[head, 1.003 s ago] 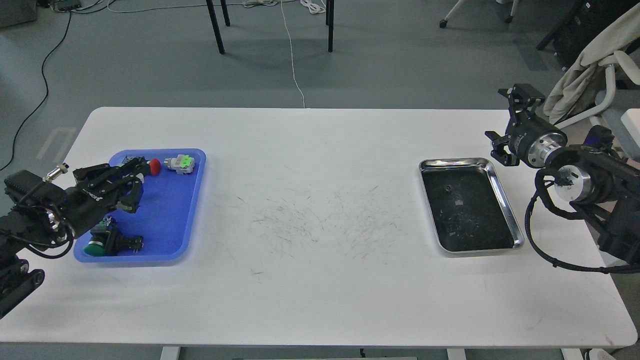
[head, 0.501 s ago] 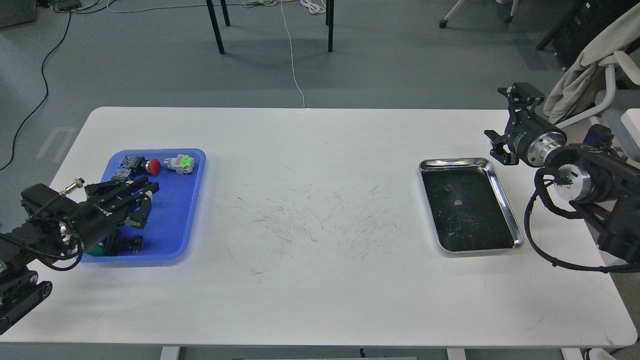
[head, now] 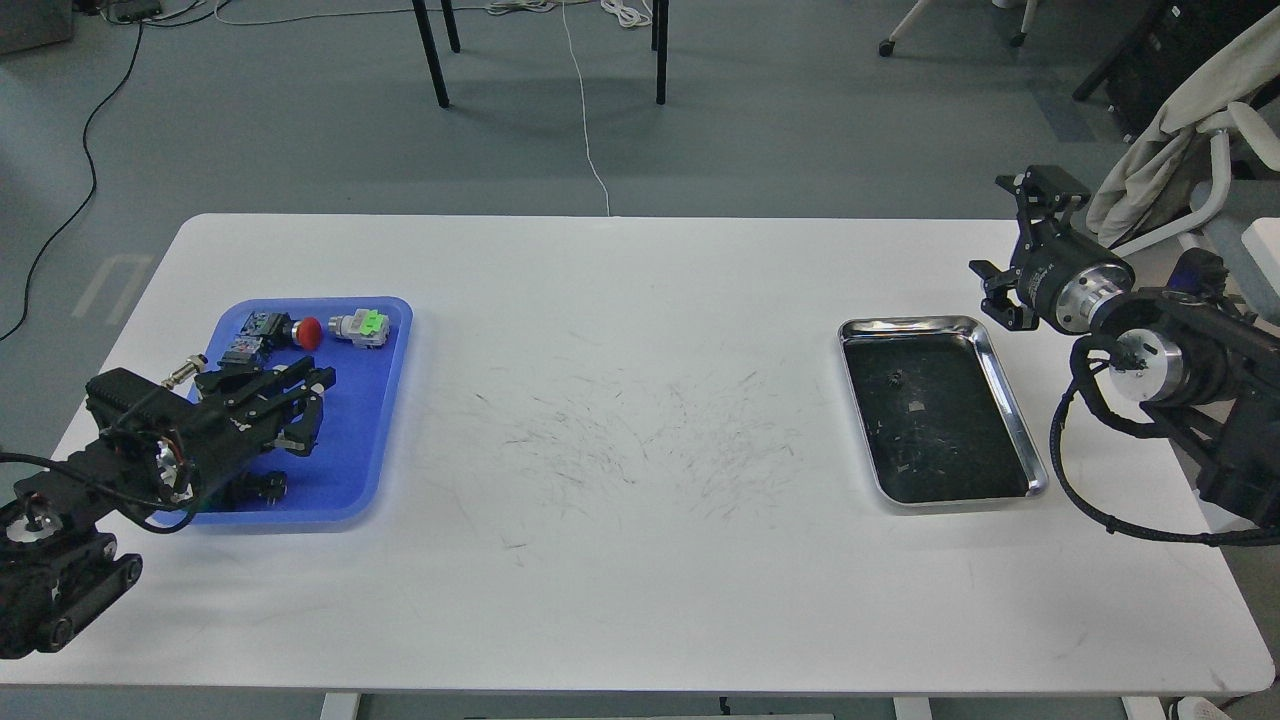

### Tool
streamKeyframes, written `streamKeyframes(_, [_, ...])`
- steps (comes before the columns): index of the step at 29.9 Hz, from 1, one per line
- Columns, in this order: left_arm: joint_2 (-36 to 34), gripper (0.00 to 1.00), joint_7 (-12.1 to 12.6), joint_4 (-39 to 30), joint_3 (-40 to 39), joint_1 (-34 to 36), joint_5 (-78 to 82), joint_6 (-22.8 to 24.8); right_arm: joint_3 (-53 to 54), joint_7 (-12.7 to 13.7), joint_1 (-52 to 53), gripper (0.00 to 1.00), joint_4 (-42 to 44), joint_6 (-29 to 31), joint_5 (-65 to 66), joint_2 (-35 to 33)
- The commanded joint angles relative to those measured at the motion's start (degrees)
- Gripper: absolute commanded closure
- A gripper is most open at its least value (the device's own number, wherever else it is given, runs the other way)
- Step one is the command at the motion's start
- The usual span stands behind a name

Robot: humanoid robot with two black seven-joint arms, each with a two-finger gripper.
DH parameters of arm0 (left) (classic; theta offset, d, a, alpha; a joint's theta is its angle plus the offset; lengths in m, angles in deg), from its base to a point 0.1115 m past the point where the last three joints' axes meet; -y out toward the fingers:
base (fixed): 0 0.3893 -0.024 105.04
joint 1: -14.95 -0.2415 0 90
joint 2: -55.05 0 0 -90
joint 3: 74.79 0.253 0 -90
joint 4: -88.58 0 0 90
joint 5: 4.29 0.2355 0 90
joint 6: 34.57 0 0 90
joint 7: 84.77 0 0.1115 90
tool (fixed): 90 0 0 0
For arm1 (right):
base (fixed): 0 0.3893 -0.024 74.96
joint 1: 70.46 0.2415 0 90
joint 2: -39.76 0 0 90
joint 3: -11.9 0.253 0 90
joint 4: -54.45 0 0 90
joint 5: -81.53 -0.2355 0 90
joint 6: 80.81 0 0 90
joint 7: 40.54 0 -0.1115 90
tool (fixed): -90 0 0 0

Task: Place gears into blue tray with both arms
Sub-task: 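Lower the black part into the blue tray and open the left gripper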

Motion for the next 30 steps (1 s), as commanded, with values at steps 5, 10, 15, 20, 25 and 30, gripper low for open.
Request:
streamKeyframes(5, [1.94, 0.90, -0.01, 2.21, 0.50, 0.53, -1.09, -0.08, -0.08, 0.00, 0.01, 0.03, 0.01, 0.11, 0.01, -0.08])
streamKeyframes(10, [2.38, 0.88, -0.01, 3.36, 0.50, 0.62, -2.15, 0.00, -0.08, 0.00, 0.01, 0.03, 0.01, 0.28, 0.01, -0.26])
streamKeyframes(15, [2.38, 0.81, -0.01, 3.36, 0.58, 0.44, -3.29, 0.00, -0.08, 0.00, 0.01, 0.03, 0.01, 0.28, 0.01, -0.17])
streamKeyframes(20, [2.30, 0.71, -0.01, 3.44, 0.85, 0.62, -3.82, -0.08, -0.08, 0.00, -0.08, 0.03, -0.08, 0.28, 0.01, -0.26])
streamKeyframes(25, [2.12, 0.58, -0.01, 3.44, 0.85, 0.71, -6.28, 0.00, -0.08, 0.00, -0.08, 0.03, -0.34, 0.28, 0.01, -0.35])
streamKeyframes(30, [1.95, 0.54, -0.01, 3.36, 0.85, 0.80, -6.45, 0.00, -0.08, 0.00, -0.08, 0.03, -0.34, 0.28, 0.01, -0.52])
